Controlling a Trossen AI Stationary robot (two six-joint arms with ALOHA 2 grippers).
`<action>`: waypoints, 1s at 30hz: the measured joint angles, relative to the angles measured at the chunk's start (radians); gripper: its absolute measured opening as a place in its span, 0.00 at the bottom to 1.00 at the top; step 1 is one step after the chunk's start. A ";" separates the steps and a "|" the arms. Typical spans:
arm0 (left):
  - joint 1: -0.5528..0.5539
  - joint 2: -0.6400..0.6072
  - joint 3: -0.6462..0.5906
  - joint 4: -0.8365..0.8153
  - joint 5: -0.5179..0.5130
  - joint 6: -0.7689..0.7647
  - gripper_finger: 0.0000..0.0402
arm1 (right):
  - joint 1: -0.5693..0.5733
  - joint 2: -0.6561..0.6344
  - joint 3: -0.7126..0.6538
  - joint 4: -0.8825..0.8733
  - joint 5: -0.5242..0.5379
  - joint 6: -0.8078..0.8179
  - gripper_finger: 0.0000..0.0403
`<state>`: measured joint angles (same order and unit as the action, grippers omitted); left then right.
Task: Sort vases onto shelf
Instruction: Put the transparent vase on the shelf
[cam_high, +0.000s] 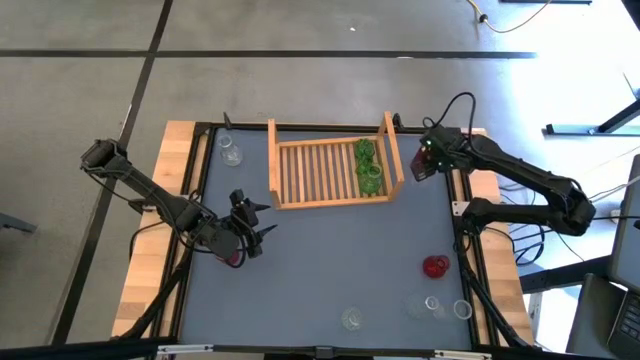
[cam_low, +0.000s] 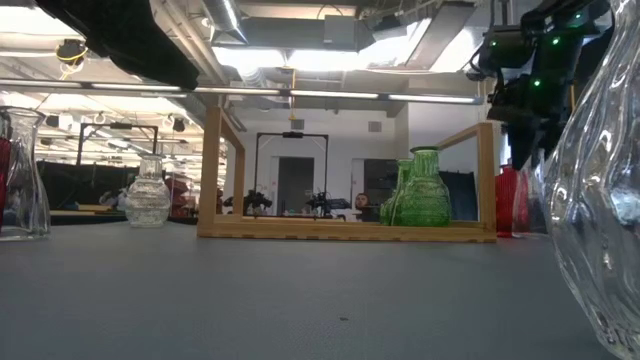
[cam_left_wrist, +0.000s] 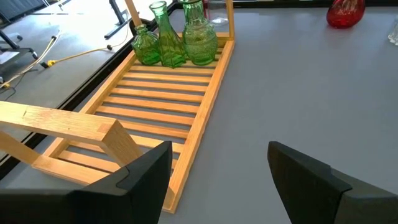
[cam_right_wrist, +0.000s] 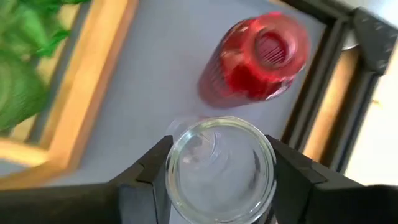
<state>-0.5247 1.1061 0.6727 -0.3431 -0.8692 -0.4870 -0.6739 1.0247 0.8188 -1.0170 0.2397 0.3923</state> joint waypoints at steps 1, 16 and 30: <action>0.000 0.000 0.000 0.000 0.000 0.000 0.64 | 0.000 -0.010 0.000 -0.010 -0.015 0.000 0.44; 0.001 0.000 0.000 0.001 0.026 -0.002 0.64 | 0.060 -0.113 0.000 -0.139 -0.185 -0.003 0.44; 0.001 0.000 0.000 0.001 0.026 -0.003 0.64 | 0.451 -0.111 0.000 -0.117 -0.192 0.186 0.44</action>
<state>-0.5240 1.1061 0.6724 -0.3424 -0.8429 -0.4896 -0.2224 0.9138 0.8188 -1.1336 0.0475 0.5781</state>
